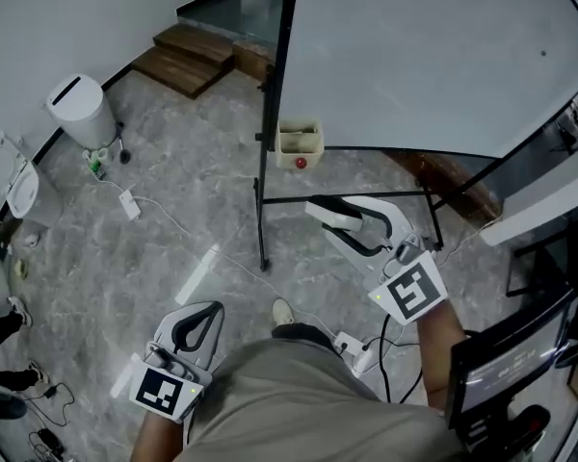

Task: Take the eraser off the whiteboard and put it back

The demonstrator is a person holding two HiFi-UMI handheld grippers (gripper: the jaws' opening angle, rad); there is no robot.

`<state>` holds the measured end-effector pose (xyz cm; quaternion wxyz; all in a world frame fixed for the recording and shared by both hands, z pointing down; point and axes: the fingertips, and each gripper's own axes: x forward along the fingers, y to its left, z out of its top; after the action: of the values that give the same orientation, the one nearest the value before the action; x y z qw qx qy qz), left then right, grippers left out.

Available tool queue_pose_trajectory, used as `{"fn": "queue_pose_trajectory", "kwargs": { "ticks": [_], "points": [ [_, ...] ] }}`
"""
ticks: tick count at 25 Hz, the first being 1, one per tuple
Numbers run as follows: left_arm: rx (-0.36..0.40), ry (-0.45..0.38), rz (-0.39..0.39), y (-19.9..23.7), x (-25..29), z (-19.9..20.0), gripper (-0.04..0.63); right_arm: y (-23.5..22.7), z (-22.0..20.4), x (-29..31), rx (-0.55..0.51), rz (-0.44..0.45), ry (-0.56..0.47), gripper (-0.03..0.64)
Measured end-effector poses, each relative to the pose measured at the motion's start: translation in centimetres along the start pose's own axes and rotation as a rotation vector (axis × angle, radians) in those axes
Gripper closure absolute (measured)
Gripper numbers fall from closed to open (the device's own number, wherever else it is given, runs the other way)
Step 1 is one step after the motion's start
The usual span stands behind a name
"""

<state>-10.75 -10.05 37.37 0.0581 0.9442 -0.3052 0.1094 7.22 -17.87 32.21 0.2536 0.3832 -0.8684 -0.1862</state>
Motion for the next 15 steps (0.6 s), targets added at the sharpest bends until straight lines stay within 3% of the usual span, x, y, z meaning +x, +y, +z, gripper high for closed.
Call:
{"fn": "queue_pose_trajectory", "kwargs": {
  "ticks": [15],
  "points": [
    [-0.026,0.033,0.132,3.3,7.8,1.8,0.589,-10.5,-10.4,8.8,0.001,0.110,0.031,0.451]
  ]
}}
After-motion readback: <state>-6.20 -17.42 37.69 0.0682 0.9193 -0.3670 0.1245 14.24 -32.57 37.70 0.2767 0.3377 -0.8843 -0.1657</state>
